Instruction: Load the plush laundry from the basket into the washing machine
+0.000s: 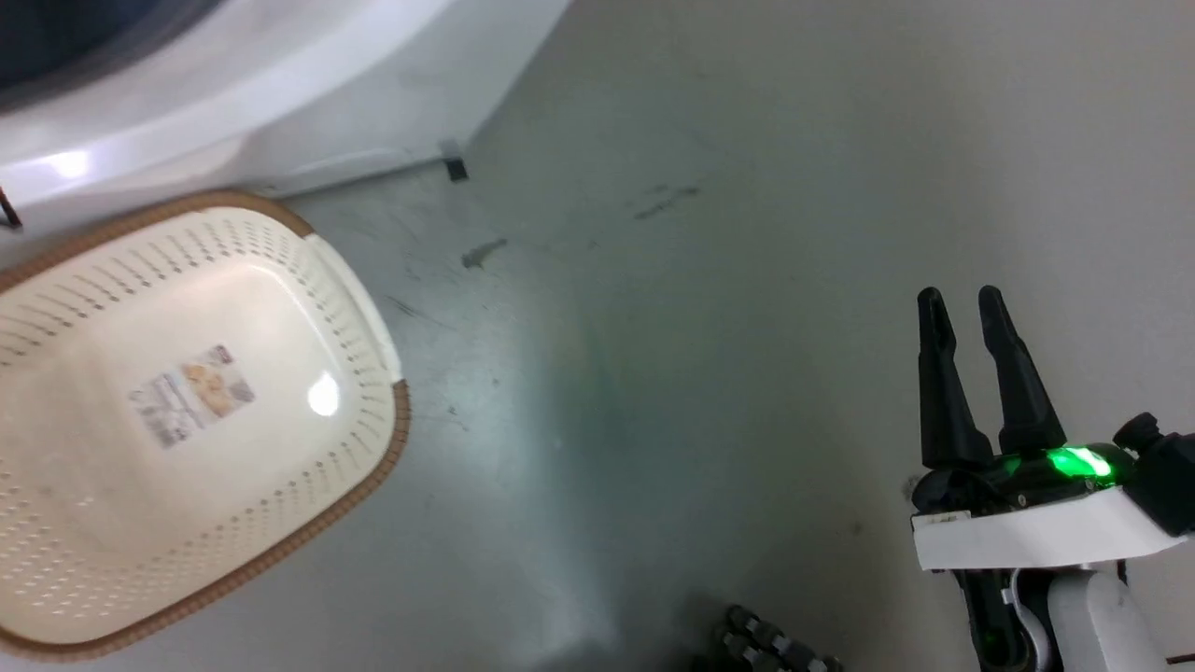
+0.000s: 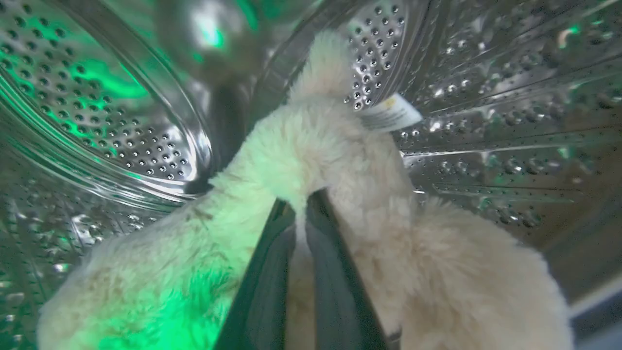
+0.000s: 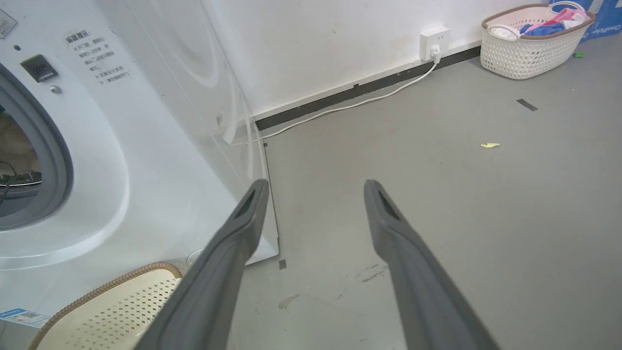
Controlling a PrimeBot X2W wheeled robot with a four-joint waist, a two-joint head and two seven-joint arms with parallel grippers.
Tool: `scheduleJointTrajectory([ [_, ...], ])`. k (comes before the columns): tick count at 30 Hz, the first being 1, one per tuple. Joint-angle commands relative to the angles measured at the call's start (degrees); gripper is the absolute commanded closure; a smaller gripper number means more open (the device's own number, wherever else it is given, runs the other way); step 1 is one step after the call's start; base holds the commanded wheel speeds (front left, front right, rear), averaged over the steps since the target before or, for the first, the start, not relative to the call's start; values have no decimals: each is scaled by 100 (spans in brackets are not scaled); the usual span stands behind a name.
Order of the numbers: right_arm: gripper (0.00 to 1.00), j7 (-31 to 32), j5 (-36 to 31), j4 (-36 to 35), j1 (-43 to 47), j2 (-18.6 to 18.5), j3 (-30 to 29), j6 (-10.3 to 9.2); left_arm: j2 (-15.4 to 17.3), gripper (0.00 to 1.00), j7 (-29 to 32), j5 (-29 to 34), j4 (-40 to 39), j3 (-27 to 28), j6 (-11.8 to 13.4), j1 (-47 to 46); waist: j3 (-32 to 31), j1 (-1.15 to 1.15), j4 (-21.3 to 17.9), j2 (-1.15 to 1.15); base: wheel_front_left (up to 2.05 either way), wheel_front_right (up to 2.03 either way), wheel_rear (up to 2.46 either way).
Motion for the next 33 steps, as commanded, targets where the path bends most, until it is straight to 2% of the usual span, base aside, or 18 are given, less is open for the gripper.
scheduleJointTrajectory([
  [1,0,-25,55,-17,-94,0,28,5,19,100,44,49,149,-59,-37,-211,201,-2,-148,0,0,0,0],
  [7,0,-25,133,-19,-137,0,167,5,123,100,245,132,1057,-141,-14,-605,257,-2,-196,0,0,0,0],
  [12,0,-25,105,-9,-117,0,128,5,79,100,75,99,1487,-186,-14,-665,185,-2,-126,0,0,0,0],
  [14,0,-25,58,-12,-117,0,89,5,25,0,-102,72,1609,-207,-20,-632,113,-2,-77,0,0,0,0],
  [22,0,-25,-355,-103,-69,0,-95,5,-326,0,-1042,-172,2071,-236,-136,-128,-591,-2,253,0,0,0,0],
  [28,0,-25,-811,-109,109,0,-261,5,-749,0,-1823,-534,2345,-188,-319,774,-1467,-2,638,0,0,0,0],
  [33,0,-25,-1181,-47,359,0,-339,5,-1064,0,-2151,-866,2162,-107,-454,1794,-2210,-2,993,0,0,0,0],
])
